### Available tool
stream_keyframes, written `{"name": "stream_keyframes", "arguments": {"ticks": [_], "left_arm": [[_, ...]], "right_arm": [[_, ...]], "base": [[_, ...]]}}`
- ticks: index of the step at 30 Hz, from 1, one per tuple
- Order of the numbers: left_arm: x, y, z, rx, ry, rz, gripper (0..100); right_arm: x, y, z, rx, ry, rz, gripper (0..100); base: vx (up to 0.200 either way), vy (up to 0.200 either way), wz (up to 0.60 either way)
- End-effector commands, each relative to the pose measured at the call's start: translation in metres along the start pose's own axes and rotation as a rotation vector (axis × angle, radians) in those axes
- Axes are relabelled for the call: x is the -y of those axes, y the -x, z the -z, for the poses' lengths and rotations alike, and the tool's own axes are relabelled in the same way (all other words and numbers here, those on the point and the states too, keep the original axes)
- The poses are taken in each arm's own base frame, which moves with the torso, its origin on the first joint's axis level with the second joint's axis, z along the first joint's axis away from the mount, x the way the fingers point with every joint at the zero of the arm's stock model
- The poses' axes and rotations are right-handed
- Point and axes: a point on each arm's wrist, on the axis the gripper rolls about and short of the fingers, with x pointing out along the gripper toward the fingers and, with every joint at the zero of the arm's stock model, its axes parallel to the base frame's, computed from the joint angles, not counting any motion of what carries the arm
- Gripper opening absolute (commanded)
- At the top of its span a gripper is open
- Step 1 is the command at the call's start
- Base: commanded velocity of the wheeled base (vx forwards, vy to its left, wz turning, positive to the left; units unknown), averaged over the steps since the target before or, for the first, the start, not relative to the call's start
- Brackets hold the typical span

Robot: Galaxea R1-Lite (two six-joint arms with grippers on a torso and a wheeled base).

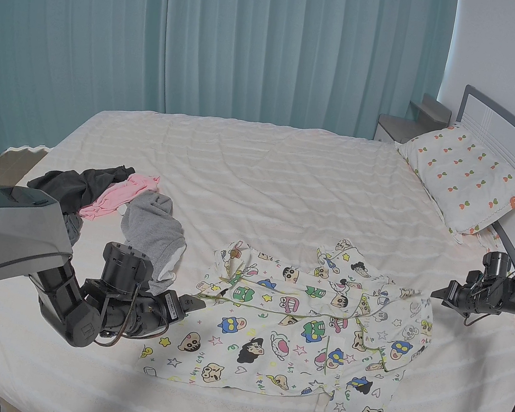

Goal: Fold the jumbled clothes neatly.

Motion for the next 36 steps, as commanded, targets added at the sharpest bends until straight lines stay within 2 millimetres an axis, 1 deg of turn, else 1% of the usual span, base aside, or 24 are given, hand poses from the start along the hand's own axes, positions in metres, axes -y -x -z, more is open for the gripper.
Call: {"name": "stream_keyframes", "arguments": {"ticks": [1,2,3,4,5,6,7,8,10,11,13,14,16,17,18,20,21,26,29,32,36], "left_arm": [[-0.002,0.016,0.008,-0.032,0.026,0.037,100],[-0.002,0.02,0.009,-0.029,0.042,0.058,100],[-0.001,0.022,0.01,-0.025,0.047,0.064,100],[0.0,0.025,0.011,-0.015,0.064,0.077,100],[0.002,0.026,0.013,-0.014,0.071,0.088,100],[0.003,0.028,0.014,-0.012,0.078,0.094,100],[0.004,0.032,0.016,-0.004,0.104,0.114,100],[0.005,0.035,0.017,-0.002,0.123,0.129,100],[0.009,0.035,0.021,0.002,0.151,0.159,100],[0.01,0.036,0.022,0.006,0.161,0.167,100],[0.007,0.037,0.024,0.003,0.168,0.164,100],[0.005,0.038,0.026,0.002,0.165,0.163,100],[0.004,0.04,0.027,0.007,0.166,0.17,100],[0.003,0.041,0.027,0.01,0.167,0.17,100],[0.001,0.043,0.028,0.018,0.167,0.171,100],[-0.001,0.045,0.029,0.021,0.17,0.171,100],[-0.003,0.046,0.03,0.019,0.175,0.171,100],[-0.01,0.04,0.034,0.0,0.18,0.146,100],[-0.012,0.037,0.034,0.011,0.18,0.155,100],[-0.014,0.035,0.035,0.019,0.18,0.156,100],[-0.018,0.031,0.038,0.031,0.179,0.168,100]], "right_arm": [[-0.008,0.021,-0.005,0.023,0.0,-0.007,100],[-0.013,0.031,0.0,0.013,-0.002,-0.014,100],[-0.016,0.035,0.003,0.006,-0.001,-0.018,100],[-0.025,0.048,0.009,-0.005,0.006,-0.039,100],[-0.035,0.056,0.016,-0.016,0.016,-0.06,100],[-0.04,0.06,0.019,-0.022,0.021,-0.072,100],[-0.055,0.072,0.033,-0.041,0.035,-0.106,100],[-0.063,0.078,0.04,-0.046,0.039,-0.119,100],[-0.082,0.087,0.062,-0.066,0.052,-0.148,100],[-0.089,0.09,0.072,-0.07,0.059,-0.159,100],[-0.096,0.096,0.088,-0.072,0.051,-0.161,100],[-0.1,0.096,0.099,-0.09,0.04,-0.166,100],[-0.103,0.095,0.115,-0.118,0.031,-0.173,100],[-0.103,0.094,0.119,-0.124,0.027,-0.173,100],[-0.101,0.092,0.131,-0.148,0.027,-0.172,100],[-0.098,0.091,0.139,-0.161,0.027,-0.157,100],[-0.095,0.09,0.152,-0.177,0.035,-0.132,100],[-0.094,0.072,0.172,-0.17,0.068,-0.074,100],[-0.093,0.063,0.189,-0.212,0.086,-0.067,100],[-0.094,0.055,0.199,-0.228,0.104,-0.061,100],[-0.093,0.043,0.207,-0.203,0.125,-0.02,100]], "base": [[0.0,0.0,0.0],[0.0,0.0,0.0],[0.0,0.0,0.0],[0.0,0.0,0.0],[0.0,0.0,0.0],[0.0,0.0,0.0],[0.0,0.0,0.0],[0.0,0.0,0.0],[0.0,0.0,0.0],[-0.2,0.0,0.0],[-0.2,0.0,0.0],[-0.2,0.0,0.0],[-0.2,0.0,0.0],[-0.2,0.0,0.0],[-0.2,0.0,0.0],[-0.2,0.0,0.0],[-0.2,0.0,0.0],[-0.2,0.0,0.0],[0.0,0.0,0.0],[0.0,0.0,0.0],[0.0,0.0,0.0]]}}
